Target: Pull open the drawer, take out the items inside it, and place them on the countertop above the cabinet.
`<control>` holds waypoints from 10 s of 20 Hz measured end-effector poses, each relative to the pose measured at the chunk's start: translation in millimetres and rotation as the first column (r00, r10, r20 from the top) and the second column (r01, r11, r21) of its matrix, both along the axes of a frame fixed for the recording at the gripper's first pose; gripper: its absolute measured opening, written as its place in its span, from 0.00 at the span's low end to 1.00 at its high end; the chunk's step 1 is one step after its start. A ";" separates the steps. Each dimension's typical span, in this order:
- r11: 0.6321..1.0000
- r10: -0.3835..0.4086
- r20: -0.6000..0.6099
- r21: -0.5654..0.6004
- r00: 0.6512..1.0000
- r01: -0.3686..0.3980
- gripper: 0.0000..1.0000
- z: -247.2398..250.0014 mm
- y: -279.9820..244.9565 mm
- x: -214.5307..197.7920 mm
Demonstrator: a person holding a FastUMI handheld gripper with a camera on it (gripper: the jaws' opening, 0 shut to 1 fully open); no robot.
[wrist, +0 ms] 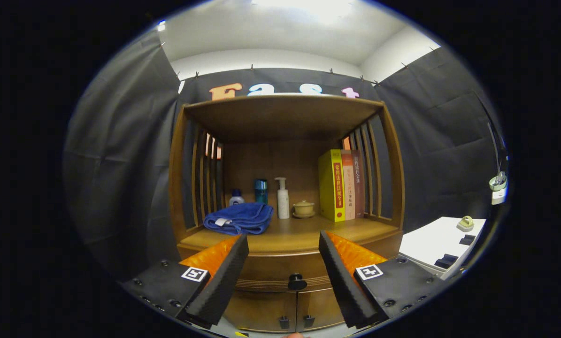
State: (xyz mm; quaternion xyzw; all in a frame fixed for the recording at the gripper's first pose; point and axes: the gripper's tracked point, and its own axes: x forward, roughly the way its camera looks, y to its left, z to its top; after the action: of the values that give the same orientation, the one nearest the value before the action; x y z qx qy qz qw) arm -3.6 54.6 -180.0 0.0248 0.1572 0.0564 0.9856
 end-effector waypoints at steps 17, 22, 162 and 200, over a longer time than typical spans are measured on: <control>0.991 -0.040 -0.230 -0.134 0.972 0.009 0.75 -181.5 -15.1 22.1; 0.997 -0.046 -0.249 -0.066 0.967 0.031 0.55 -188.5 -19.0 20.1; 0.974 0.047 -0.949 -0.026 0.312 -0.226 0.53 -206.2 67.1 73.9; 0.966 0.192 -0.803 0.054 0.565 -0.251 0.47 220.7 159.4 429.5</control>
State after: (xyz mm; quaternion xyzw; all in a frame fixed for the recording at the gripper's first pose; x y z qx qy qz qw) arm 425.9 214.1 40.7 -0.0052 0.5867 0.1571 0.7944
